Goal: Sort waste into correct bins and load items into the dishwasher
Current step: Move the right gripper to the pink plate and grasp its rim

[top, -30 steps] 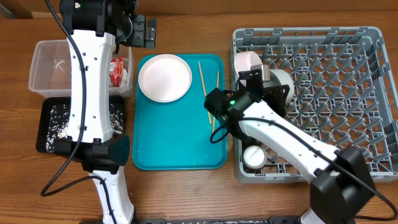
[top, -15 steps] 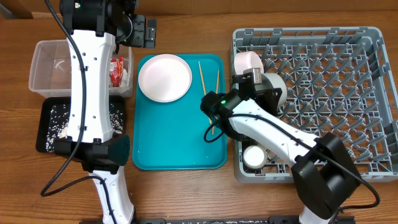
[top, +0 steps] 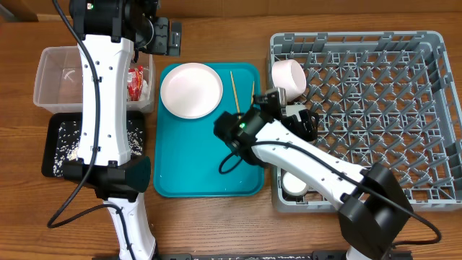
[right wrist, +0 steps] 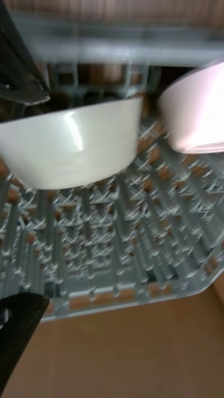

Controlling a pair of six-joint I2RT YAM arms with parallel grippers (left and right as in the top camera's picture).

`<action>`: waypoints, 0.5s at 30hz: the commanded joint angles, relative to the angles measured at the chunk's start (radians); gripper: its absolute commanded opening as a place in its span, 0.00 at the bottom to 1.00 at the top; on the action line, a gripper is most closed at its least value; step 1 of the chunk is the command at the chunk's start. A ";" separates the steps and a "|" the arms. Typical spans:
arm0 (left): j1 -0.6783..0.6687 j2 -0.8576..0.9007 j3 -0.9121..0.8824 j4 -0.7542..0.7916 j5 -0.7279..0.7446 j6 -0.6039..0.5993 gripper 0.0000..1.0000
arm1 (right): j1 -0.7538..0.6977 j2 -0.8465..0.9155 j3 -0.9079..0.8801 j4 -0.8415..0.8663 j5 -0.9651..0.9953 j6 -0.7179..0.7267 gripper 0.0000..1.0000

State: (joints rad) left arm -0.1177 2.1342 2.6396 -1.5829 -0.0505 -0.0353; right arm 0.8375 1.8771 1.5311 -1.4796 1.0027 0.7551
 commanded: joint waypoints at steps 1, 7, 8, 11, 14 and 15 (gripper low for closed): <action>0.000 -0.010 0.019 0.001 -0.011 -0.013 1.00 | -0.011 -0.003 0.160 0.014 -0.182 0.001 1.00; 0.000 -0.010 0.019 0.001 -0.011 -0.013 1.00 | -0.015 -0.002 0.262 0.298 -0.488 0.001 0.94; 0.000 -0.010 0.019 0.001 -0.011 -0.013 1.00 | -0.015 -0.002 0.247 0.369 -0.497 0.001 0.94; 0.000 -0.010 0.019 0.001 -0.011 -0.013 1.00 | -0.028 0.001 0.145 0.673 -0.563 0.001 0.83; 0.000 -0.010 0.019 0.001 -0.011 -0.013 1.00 | -0.079 0.027 0.118 0.823 -0.745 0.001 0.72; 0.000 -0.010 0.019 0.001 -0.011 -0.013 1.00 | -0.108 0.042 0.118 0.875 -0.816 0.002 0.69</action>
State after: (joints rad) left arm -0.1177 2.1342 2.6400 -1.5833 -0.0540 -0.0357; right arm 0.7956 1.8889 1.6600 -0.6891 0.3920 0.7586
